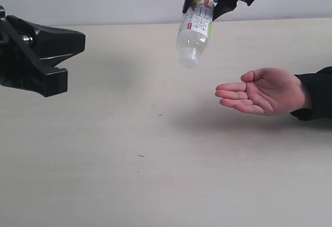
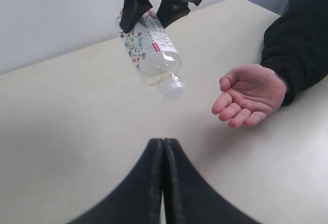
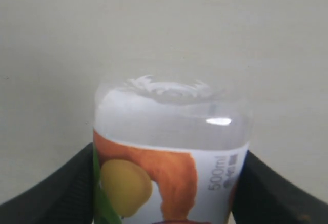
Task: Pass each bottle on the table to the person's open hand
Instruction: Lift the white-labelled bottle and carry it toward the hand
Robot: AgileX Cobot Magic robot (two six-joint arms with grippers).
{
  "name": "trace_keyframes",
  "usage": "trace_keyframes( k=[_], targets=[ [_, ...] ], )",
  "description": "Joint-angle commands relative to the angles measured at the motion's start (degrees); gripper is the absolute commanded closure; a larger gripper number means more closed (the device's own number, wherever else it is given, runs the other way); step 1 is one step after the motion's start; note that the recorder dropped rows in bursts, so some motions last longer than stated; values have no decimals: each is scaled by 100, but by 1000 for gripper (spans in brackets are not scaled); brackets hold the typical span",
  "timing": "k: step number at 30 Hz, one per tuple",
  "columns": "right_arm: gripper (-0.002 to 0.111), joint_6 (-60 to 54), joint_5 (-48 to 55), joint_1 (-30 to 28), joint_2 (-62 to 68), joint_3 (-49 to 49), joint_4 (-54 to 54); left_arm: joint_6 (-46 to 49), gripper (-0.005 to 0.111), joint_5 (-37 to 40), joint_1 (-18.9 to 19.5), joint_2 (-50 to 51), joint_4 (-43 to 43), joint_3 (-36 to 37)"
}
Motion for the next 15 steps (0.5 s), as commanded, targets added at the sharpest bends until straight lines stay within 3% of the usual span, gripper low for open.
trace_keyframes(
  k=[1, 9, 15],
  targets=[
    [108, -540, 5, -31, -373, -48, 38, 24, 106, -25, 0, -46, -9, 25],
    [108, -1306, 5, -31, -1123, 220, -94, 24, 106, -25, 0, -46, -9, 25],
    [108, -1397, 5, -31, -2014, 1362, -993, 24, 106, -25, 0, -46, -9, 25]
  ],
)
